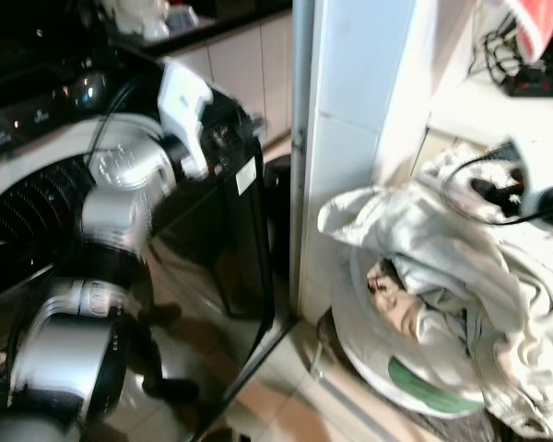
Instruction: Clothes washing
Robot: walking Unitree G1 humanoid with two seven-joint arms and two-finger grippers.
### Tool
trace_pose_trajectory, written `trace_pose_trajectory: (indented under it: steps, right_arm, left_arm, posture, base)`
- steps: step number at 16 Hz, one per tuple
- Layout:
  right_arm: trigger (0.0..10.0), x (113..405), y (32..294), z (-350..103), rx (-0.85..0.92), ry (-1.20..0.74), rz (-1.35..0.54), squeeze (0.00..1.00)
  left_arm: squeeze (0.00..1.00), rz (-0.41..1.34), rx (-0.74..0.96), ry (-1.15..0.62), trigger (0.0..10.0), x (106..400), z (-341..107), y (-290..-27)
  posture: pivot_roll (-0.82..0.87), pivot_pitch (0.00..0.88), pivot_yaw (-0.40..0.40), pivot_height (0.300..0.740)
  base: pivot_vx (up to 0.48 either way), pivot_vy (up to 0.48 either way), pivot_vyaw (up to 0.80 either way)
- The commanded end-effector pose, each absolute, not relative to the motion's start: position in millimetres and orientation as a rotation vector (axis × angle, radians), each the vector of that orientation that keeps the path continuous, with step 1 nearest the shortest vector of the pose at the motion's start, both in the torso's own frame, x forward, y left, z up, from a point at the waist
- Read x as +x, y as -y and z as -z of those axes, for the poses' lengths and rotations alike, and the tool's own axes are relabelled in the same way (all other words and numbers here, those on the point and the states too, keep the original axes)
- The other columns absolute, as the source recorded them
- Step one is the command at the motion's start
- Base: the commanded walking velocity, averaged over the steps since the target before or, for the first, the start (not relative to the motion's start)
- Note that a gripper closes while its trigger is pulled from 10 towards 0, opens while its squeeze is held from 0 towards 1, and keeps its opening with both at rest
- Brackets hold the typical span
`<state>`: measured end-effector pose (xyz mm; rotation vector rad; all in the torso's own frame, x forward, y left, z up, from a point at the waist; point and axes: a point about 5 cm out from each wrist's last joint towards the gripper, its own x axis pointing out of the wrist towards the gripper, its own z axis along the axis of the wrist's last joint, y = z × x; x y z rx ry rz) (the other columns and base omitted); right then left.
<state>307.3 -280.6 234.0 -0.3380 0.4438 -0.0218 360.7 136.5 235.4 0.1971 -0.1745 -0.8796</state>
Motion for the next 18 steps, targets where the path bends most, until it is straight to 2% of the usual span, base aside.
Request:
trace_pose_trajectory:
  steps: [1,5,6,10,11,12,13,18]
  right_arm:
    - [10.0,306,297,-228,-0.285,-0.463,0.065,1.0]
    - [10.0,300,308,-201,-0.183,-0.574,0.058,1.0]
    - [10.0,297,312,-192,-0.199,-0.635,0.092,0.0]
    - [10.0,295,314,-177,-0.181,-0.693,0.093,0.0]
    - [9.7,295,315,-176,-0.171,-0.691,0.098,0.0]
    - [3.1,296,315,-177,-0.155,-0.682,0.098,0.0]
    - [0.0,297,316,-178,-0.156,-0.676,0.092,0.0]
    - [0.0,298,311,-180,-0.176,-0.648,0.039,0.0]
  left_arm:
    - [0.0,1.074,0.21,0.154,10.0,335,-232,-120]
    - [0.0,1.236,0.176,0.078,10.0,301,-222,-108]
    - [0.0,1.268,0.167,0.065,10.0,294,-221,-106]
    - [0.0,1.281,0.156,0.045,10.0,283,-220,-103]
    - [0.0,1.28,0.156,0.036,10.0,282,-220,-104]
    - [0.0,1.279,0.155,0.03,10.0,280,-221,-104]
    - [0.0,1.279,0.153,0.024,10.0,278,-222,-104]
    - [0.0,1.305,0.142,-0.003,10.0,272,-222,-102]
  posture:
    - [-0.12,0.0,0.084,0.74]
    - [-0.12,0.0,0.087,0.74]
    - [-0.12,0.0,0.087,0.74]
    - [-0.12,0.0,0.086,0.74]
    - [-0.12,0.0,0.082,0.74]
    - [-0.12,0.0,0.081,0.74]
    - [-0.12,0.0,0.082,0.74]
    - [-0.12,0.0,0.083,0.74]
  base:
    - [0.0,0.0,0.0]
    - [0.0,0.0,0.0]
    - [0.0,0.0,0.0]
    - [0.0,0.0,0.0]
    - [0.0,0.0,0.0]
    - [0.0,0.0,0.0]
    - [0.0,0.0,0.0]
    - [0.0,0.0,0.0]
